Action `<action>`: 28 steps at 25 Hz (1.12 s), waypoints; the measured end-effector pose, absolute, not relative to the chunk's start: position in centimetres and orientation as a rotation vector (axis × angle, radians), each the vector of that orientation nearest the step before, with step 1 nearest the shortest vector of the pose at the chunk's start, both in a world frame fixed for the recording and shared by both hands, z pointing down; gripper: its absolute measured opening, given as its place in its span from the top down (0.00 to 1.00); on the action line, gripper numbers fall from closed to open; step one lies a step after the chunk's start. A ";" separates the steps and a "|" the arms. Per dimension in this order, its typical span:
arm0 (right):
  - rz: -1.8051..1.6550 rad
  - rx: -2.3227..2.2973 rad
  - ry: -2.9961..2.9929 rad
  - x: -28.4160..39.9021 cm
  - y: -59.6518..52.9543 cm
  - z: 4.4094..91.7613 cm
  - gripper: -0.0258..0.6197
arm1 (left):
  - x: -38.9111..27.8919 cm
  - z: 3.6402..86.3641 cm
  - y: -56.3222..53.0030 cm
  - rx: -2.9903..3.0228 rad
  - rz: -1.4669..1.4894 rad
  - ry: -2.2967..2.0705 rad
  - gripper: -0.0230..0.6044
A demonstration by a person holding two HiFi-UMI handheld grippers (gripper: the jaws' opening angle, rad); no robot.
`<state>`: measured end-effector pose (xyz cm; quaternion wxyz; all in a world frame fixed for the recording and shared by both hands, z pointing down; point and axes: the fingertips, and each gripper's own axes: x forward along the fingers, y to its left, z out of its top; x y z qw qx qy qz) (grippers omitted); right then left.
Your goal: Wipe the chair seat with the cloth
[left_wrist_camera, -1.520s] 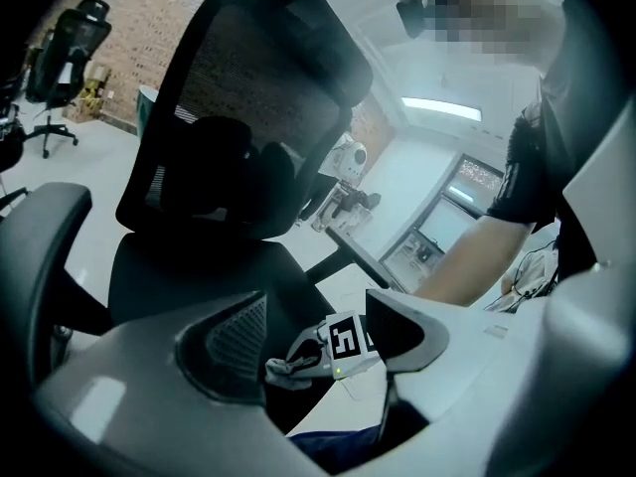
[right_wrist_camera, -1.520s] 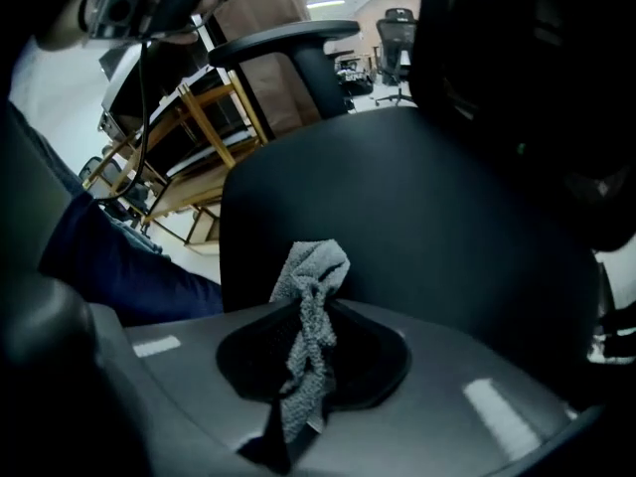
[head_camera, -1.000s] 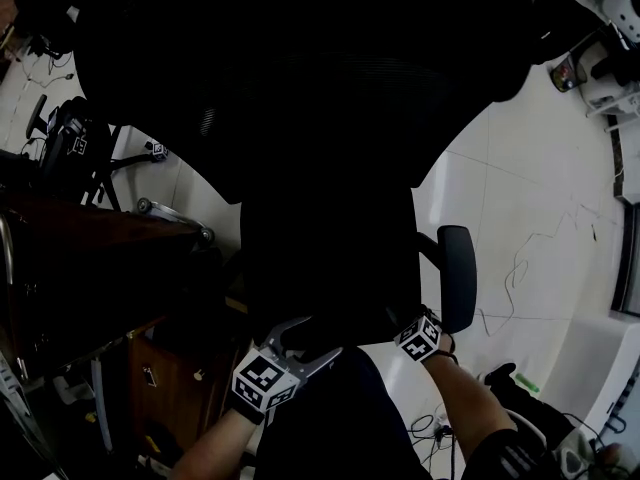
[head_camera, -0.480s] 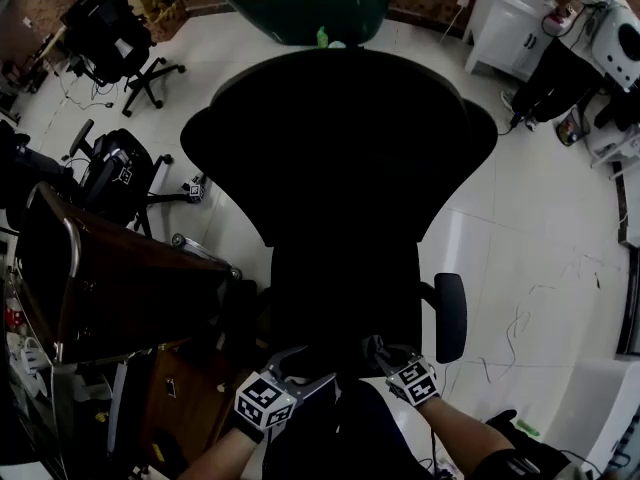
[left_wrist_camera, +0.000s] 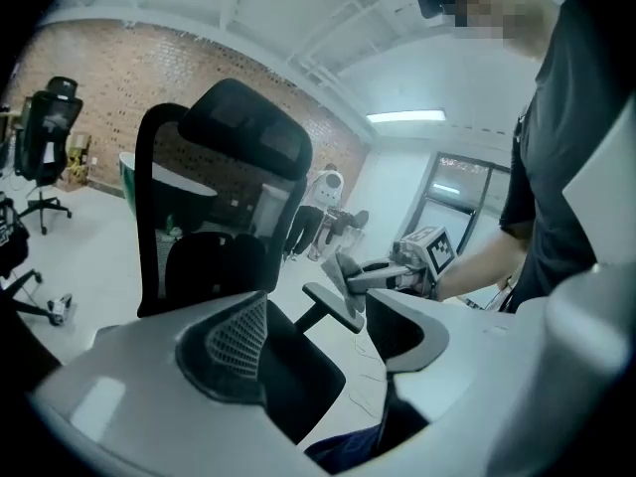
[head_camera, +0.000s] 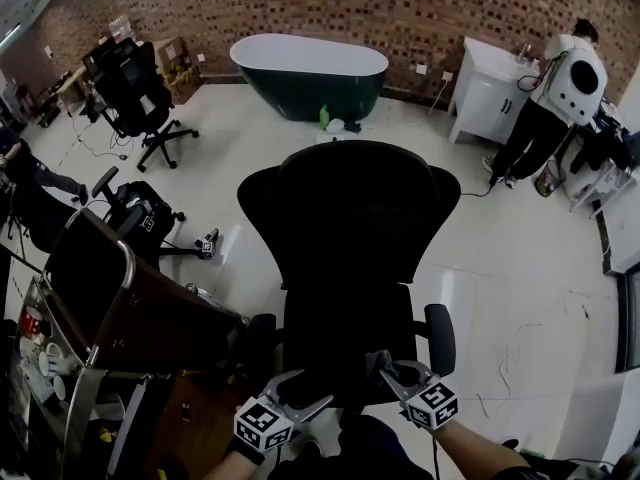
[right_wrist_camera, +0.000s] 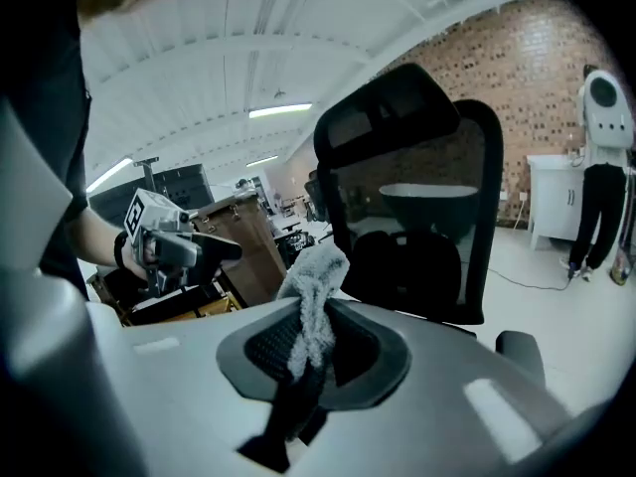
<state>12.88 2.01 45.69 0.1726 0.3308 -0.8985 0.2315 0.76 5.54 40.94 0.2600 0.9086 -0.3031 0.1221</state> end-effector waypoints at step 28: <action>0.715 1.390 -2.730 11.8 31.6 29.3 0.89 | -5.0 31.9 33.9 2.639 0.218 -0.705 0.43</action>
